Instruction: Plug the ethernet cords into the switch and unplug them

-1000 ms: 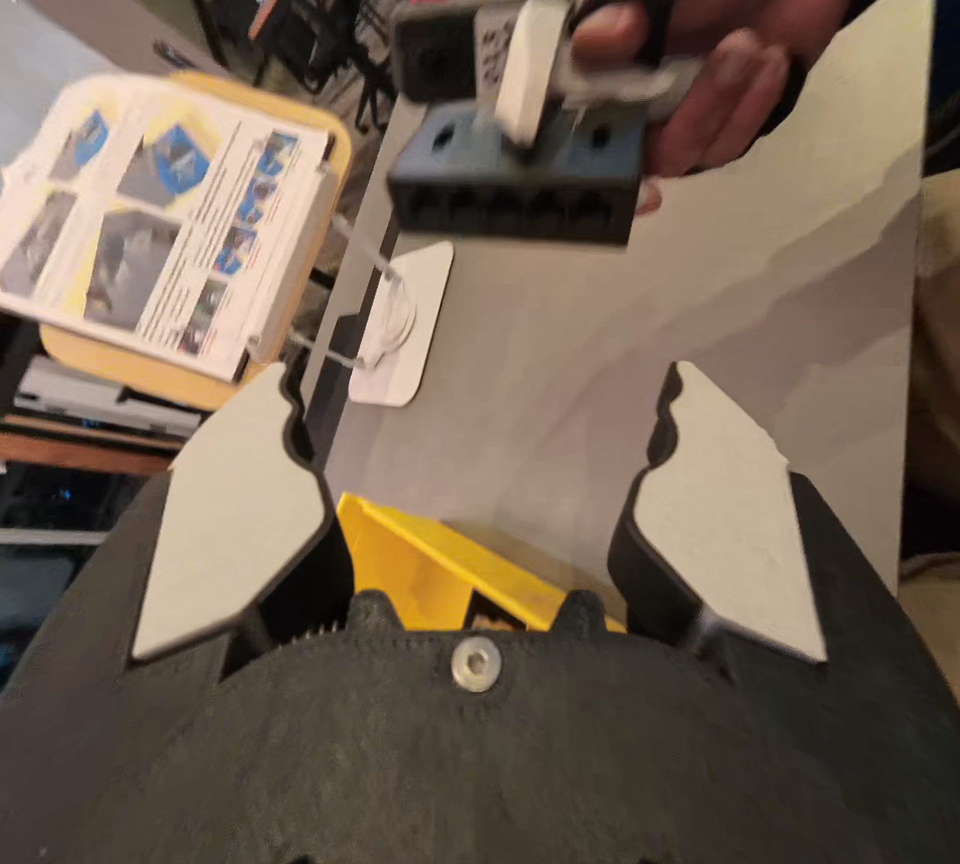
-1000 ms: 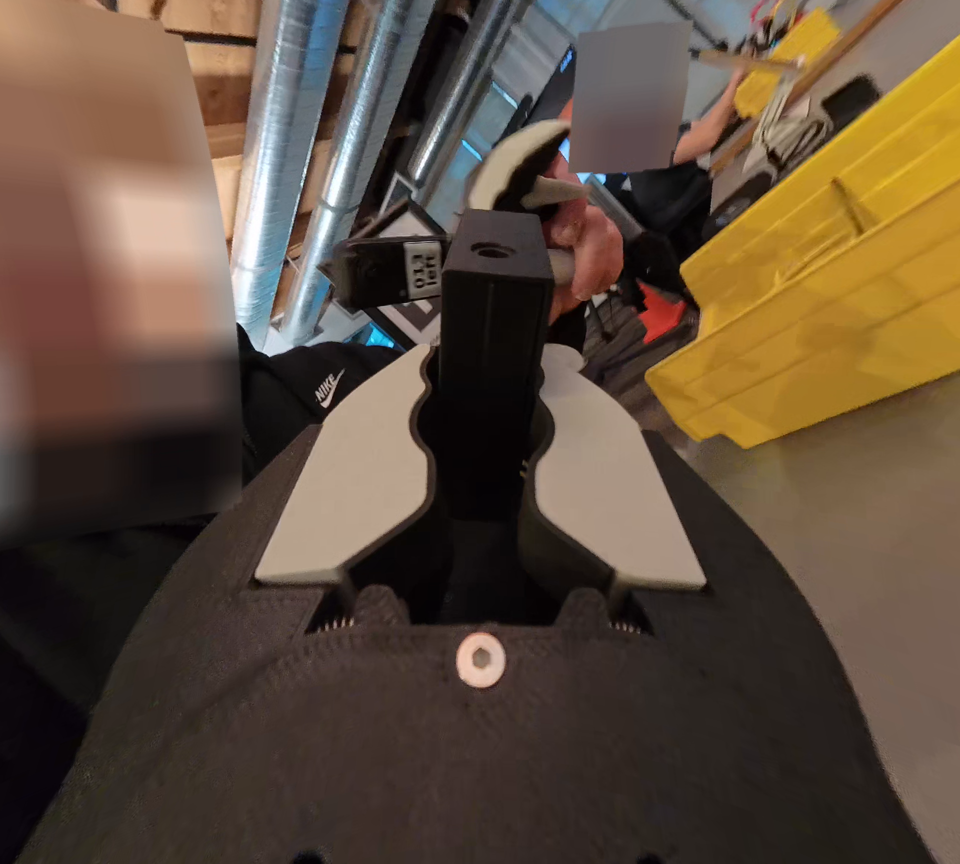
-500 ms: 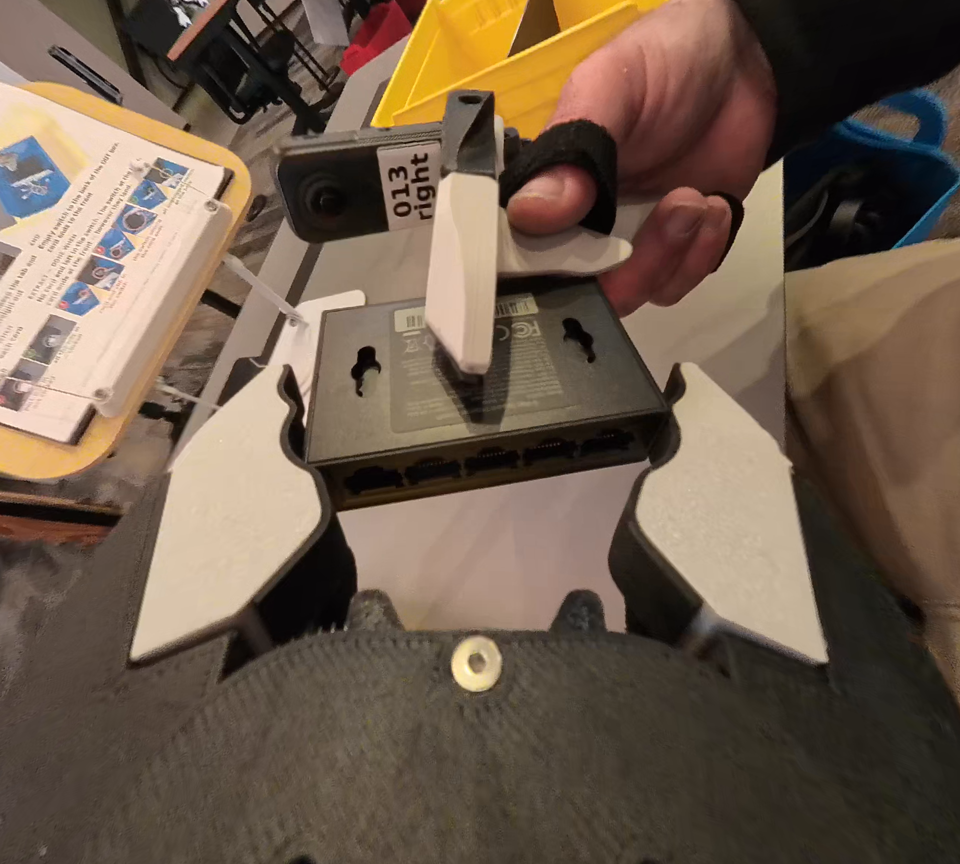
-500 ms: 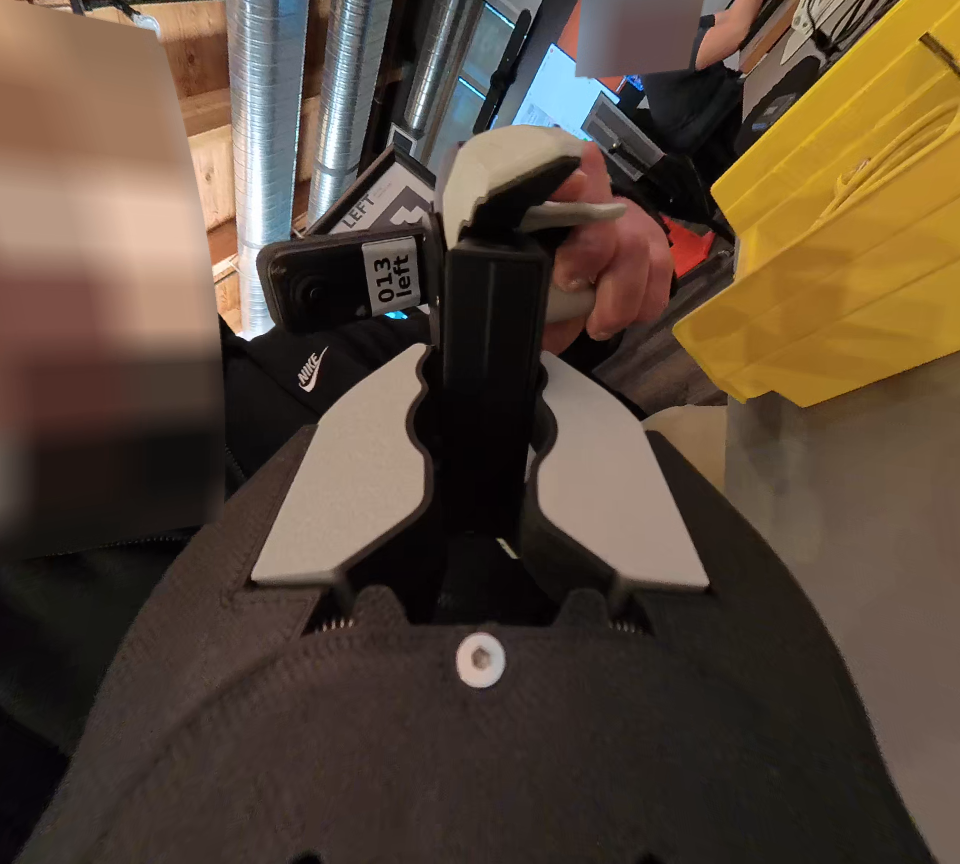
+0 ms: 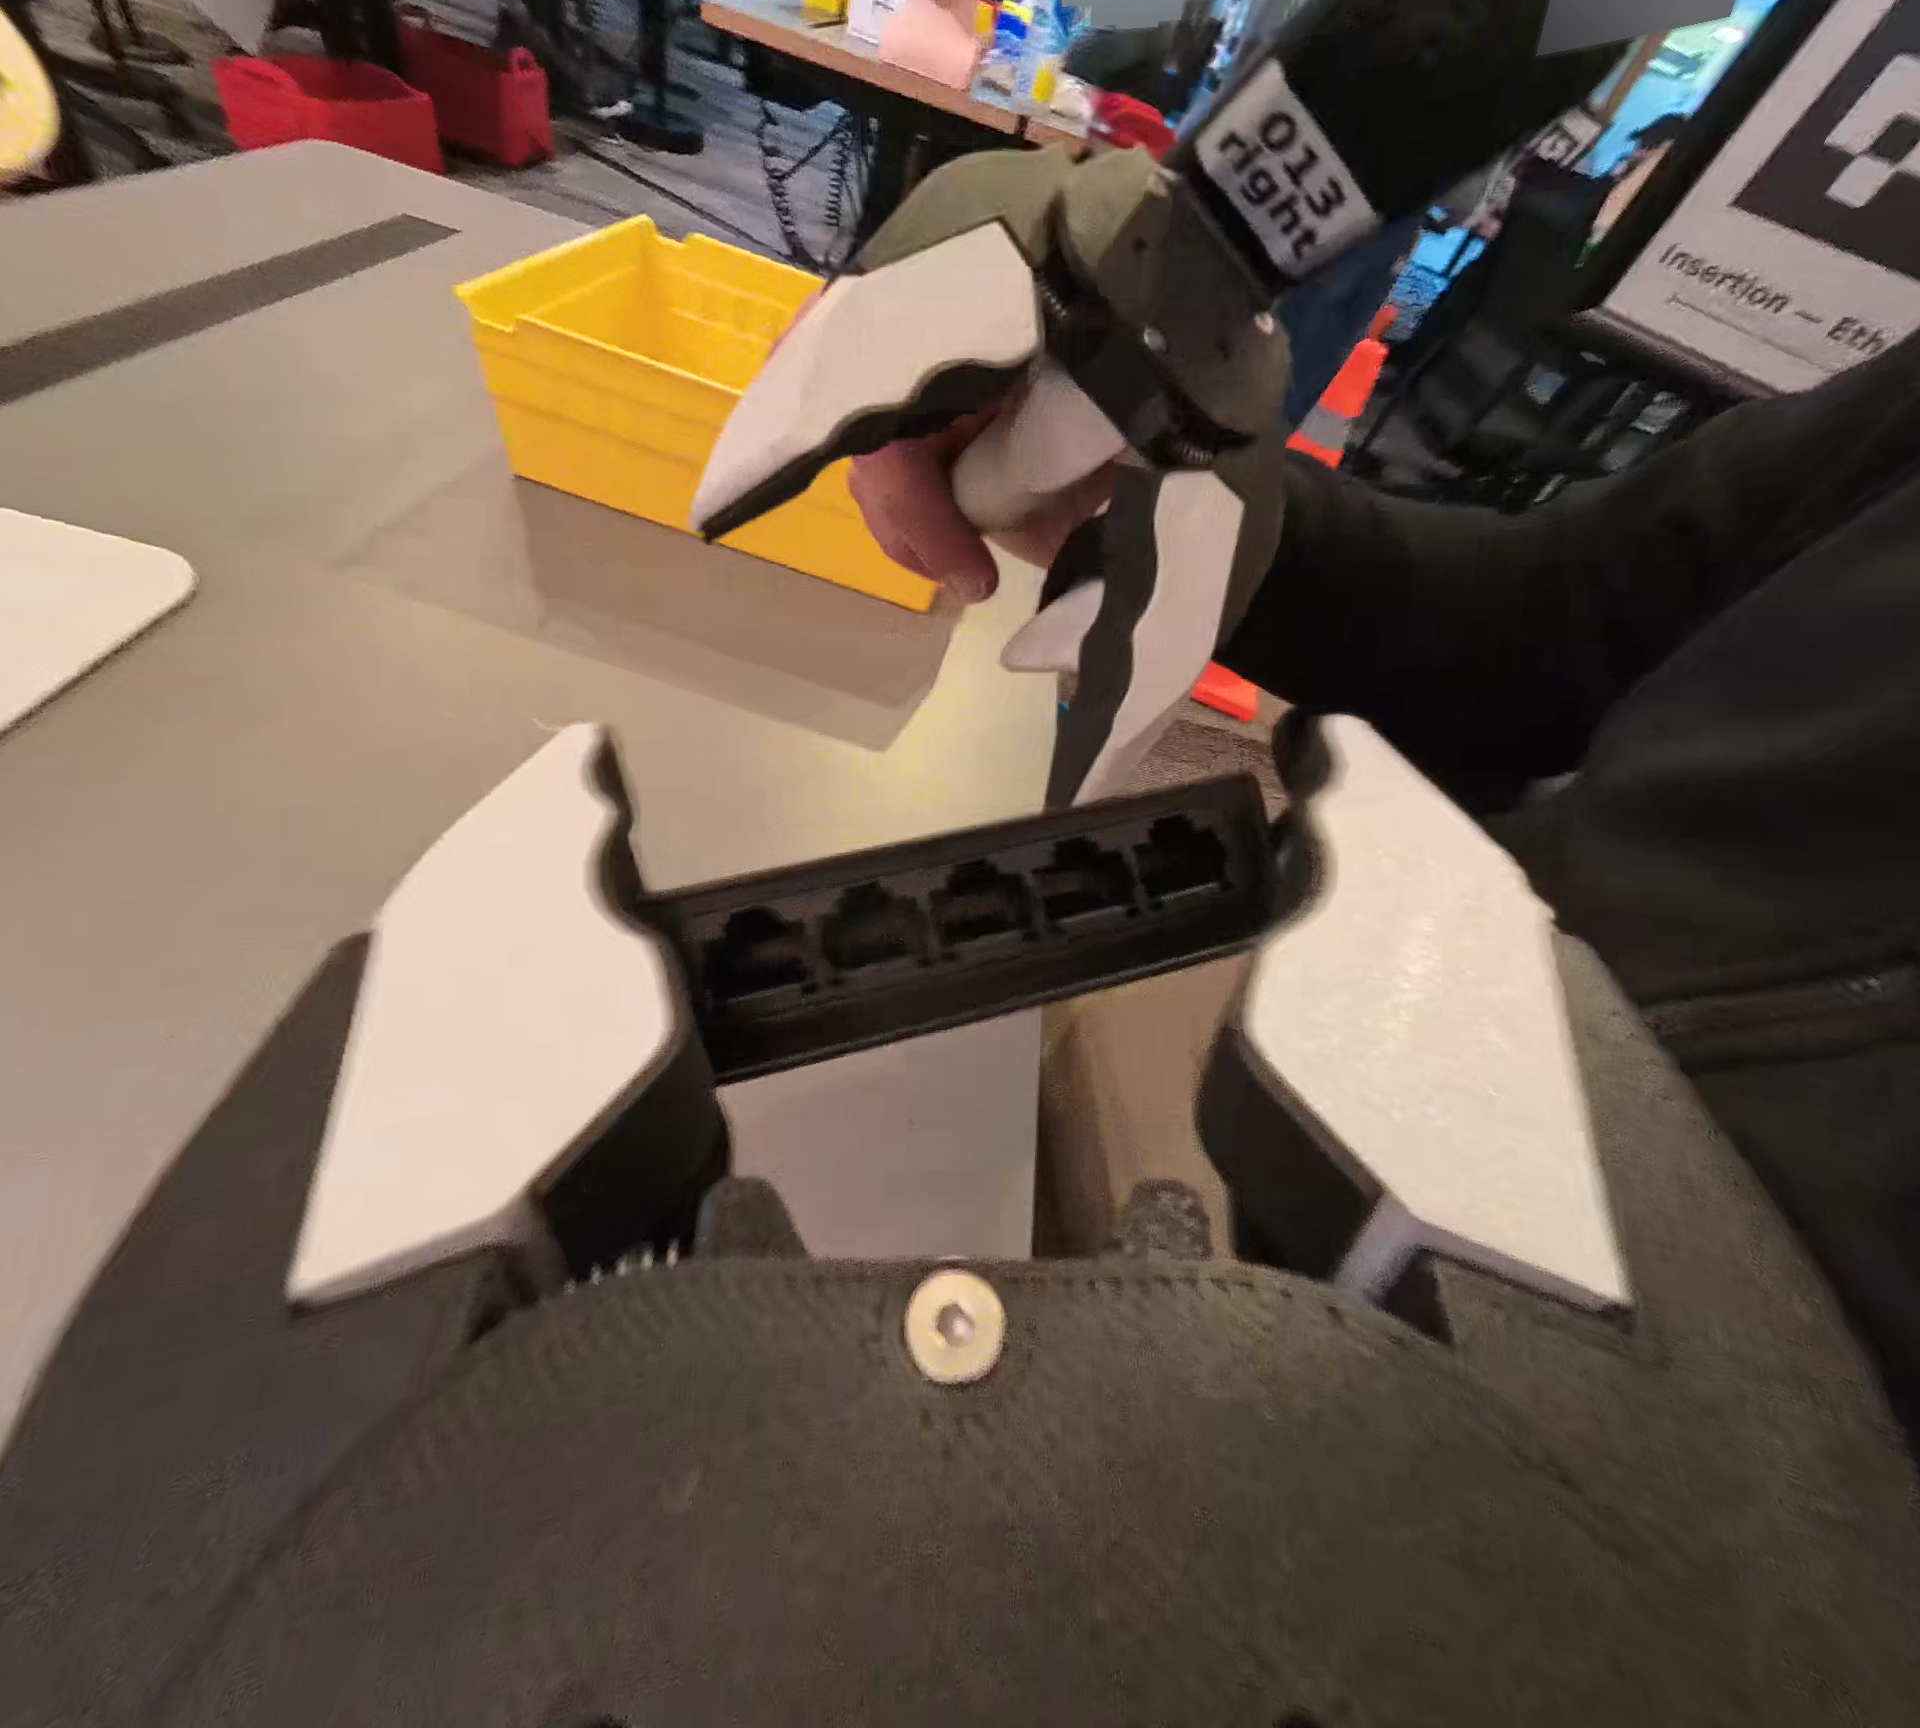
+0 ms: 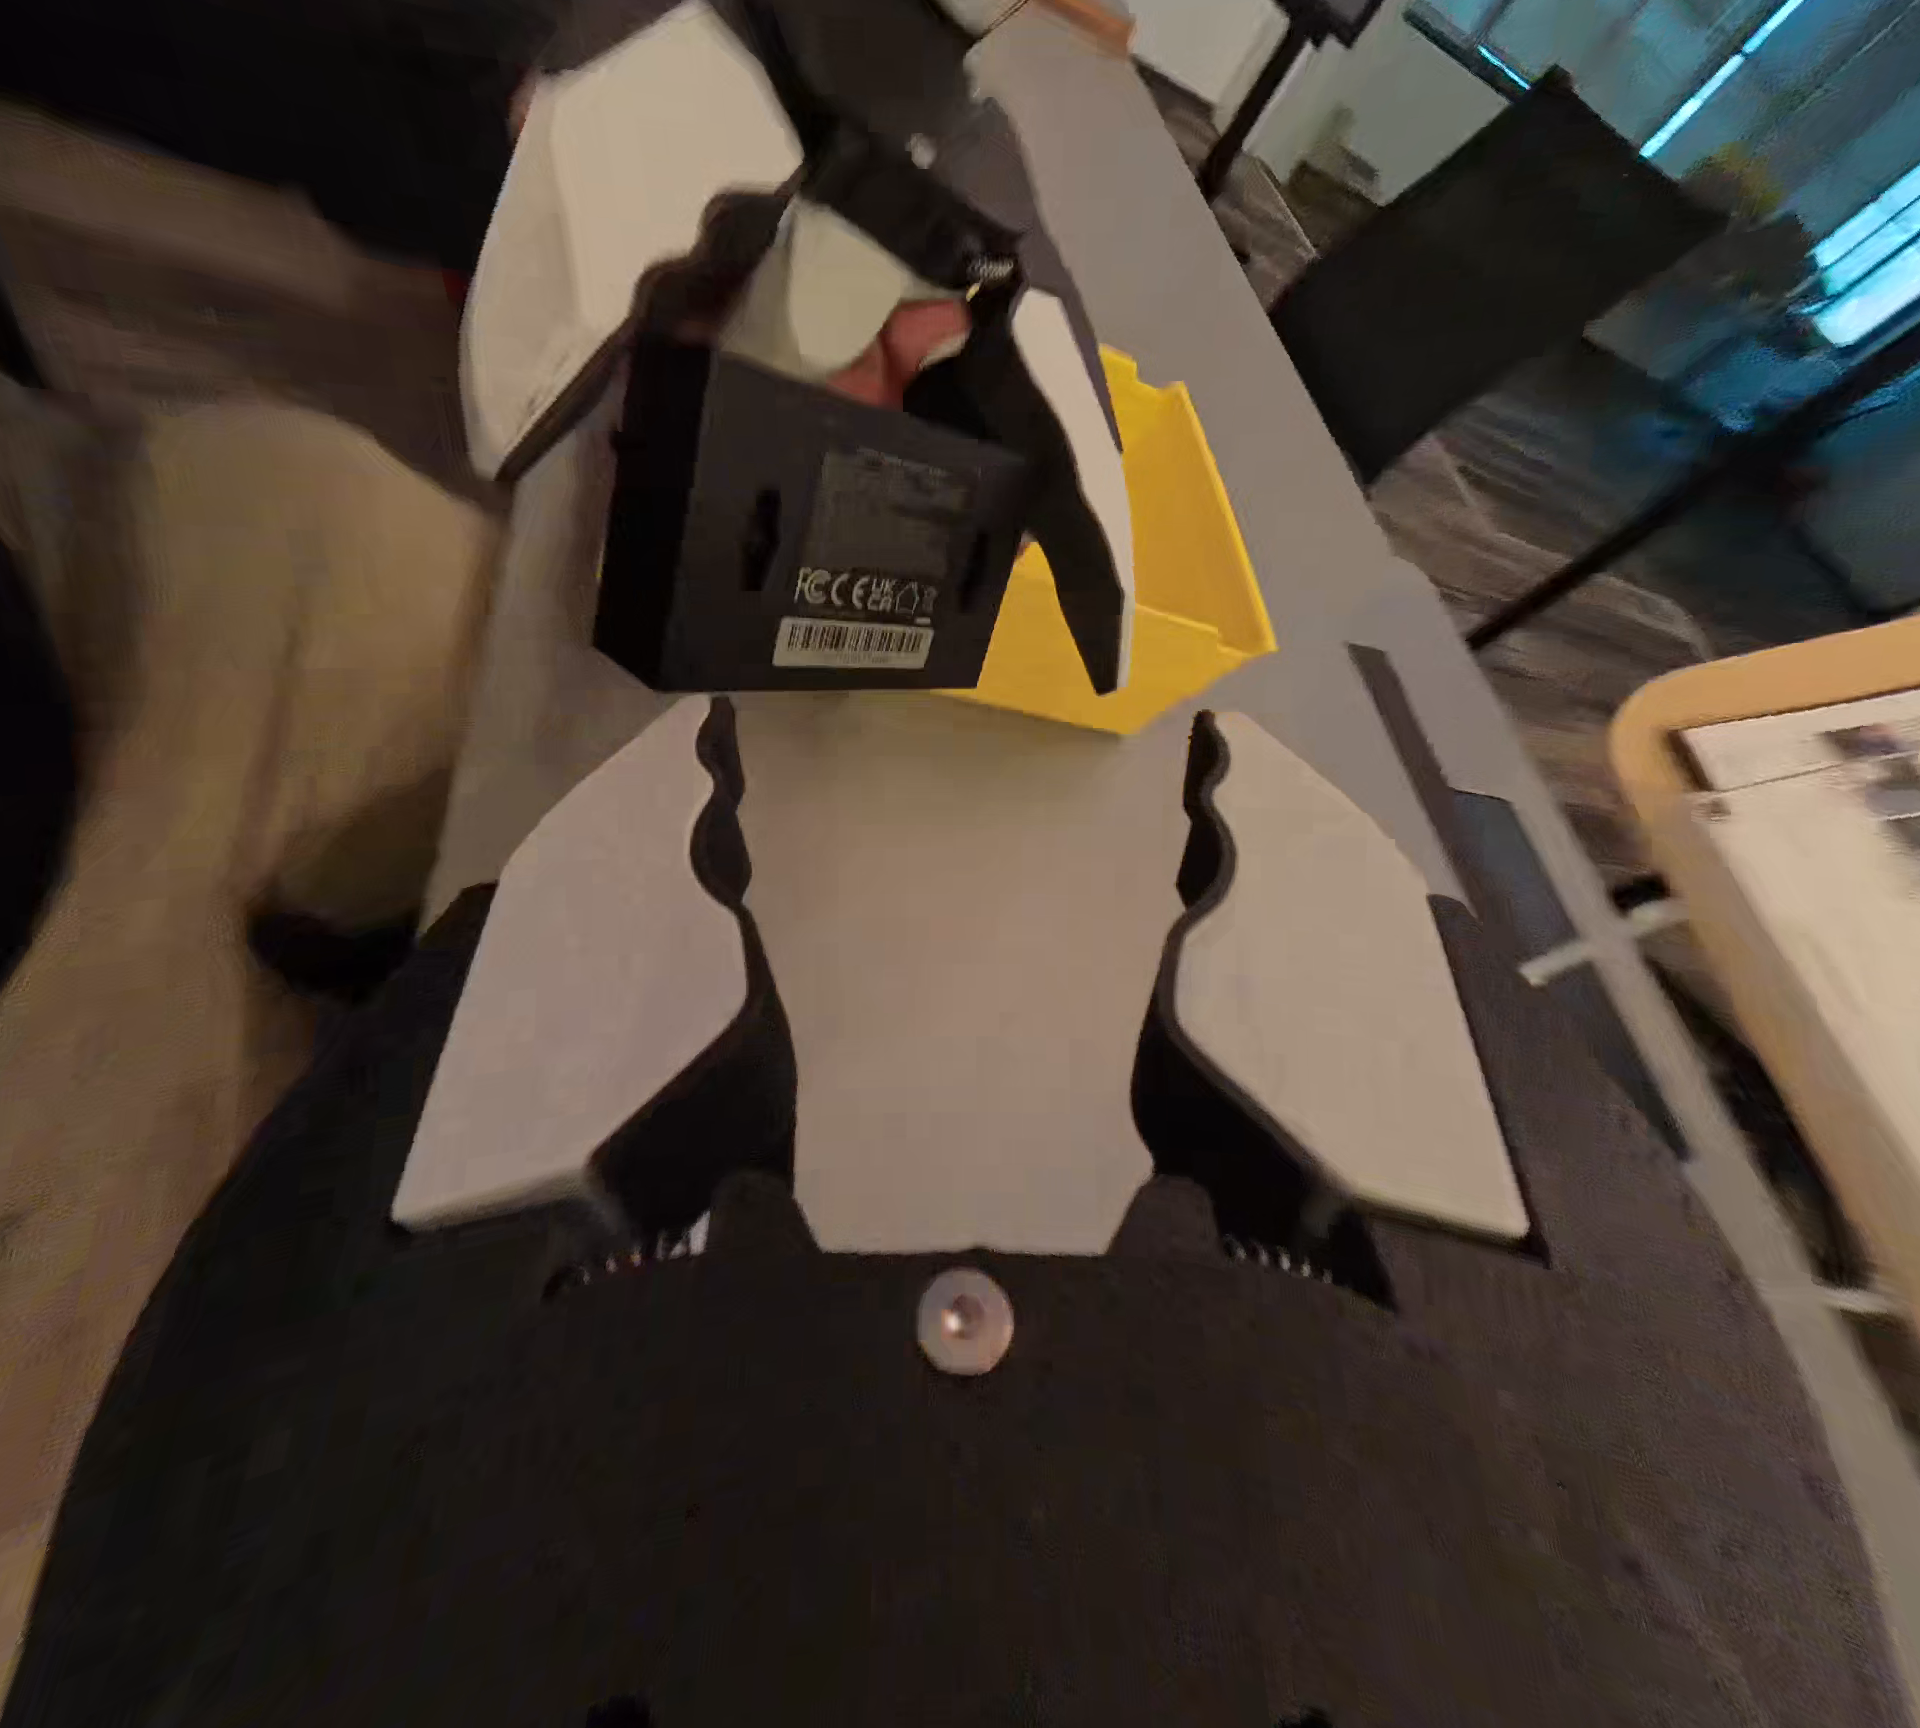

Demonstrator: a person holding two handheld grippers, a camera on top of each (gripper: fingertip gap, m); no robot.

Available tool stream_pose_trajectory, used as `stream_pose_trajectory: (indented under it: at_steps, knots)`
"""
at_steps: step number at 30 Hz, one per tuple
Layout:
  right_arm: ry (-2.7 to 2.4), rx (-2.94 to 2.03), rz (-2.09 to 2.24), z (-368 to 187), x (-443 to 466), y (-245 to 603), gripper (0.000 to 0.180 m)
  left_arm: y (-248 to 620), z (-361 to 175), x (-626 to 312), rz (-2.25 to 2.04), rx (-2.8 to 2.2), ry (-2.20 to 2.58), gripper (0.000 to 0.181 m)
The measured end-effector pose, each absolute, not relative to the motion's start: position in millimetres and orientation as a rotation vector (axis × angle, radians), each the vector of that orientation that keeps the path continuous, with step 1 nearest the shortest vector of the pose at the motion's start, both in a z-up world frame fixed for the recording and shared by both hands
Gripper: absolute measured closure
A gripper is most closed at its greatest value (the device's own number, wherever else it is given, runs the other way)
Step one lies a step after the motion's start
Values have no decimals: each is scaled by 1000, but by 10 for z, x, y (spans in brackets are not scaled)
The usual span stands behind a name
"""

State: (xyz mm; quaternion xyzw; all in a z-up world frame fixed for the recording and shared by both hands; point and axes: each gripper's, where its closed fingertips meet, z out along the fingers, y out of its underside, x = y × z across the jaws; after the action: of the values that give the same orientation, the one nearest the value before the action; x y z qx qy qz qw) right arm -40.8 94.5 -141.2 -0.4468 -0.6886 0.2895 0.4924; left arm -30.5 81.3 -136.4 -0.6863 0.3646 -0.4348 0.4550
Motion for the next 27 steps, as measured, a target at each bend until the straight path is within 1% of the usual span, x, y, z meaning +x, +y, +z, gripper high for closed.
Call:
stream_pose_trajectory:
  at_steps: [1, 3, 4, 7, 8, 9, 11, 12, 14, 15, 17, 20, 22, 27]
  knots:
    - [-1702, -1088, 655, -1483, -413, 937, 99, 836, -1373, -312, -1082, -1692, 879, 71]
    - [-1778, -1153, 675, -1740, -459, 882, 104, 839, -1508, -287, -1140, -1729, 881, 72]
    - [-1813, -1150, 672, -1837, -464, 836, 112, 864, -1563, -281, -1134, -1743, 859, 72]
    - [-1812, -1203, 740, -2000, -479, 761, 96, 1007, -1588, -341, -1057, -1757, 812, 73]
    - [-1780, -1182, 681, -1998, -497, 813, 84, 1049, -1558, -354, -1068, -1748, 783, 73]
    - [-1763, -1160, 630, -1976, -538, 830, 78, 1082, -1534, -356, -1089, -1738, 750, 73]
    - [-1674, -1086, 503, -1875, -668, 887, 79, 1094, -1508, -315, -1137, -1719, 710, 73]
    - [-1648, -1057, 374, -1872, -705, 975, 80, 1082, -1501, -282, -1168, -1715, 693, 73]
    - [-1630, -971, 215, -1810, -756, 1016, 92, 1082, -1460, -251, -1206, -1700, 639, 73]
    - [-1634, -948, 200, -1796, -784, 973, 112, 1099, -1417, -271, -1222, -1691, 606, 73]
    - [-1597, -963, 131, -1786, -819, 1012, 125, 1107, -1376, -290, -1219, -1684, 587, 73]
    - [-1583, -957, 110, -1697, -763, 1050, 133, 1083, -1314, -280, -1227, -1667, 574, 73]
    - [-1588, -964, 114, -1675, -729, 1049, 135, 1063, -1285, -254, -1202, -1657, 596, 72]
    - [-1586, -965, 71, -1625, -699, 1045, 133, 1056, -1232, -249, -1210, -1633, 557, 73]
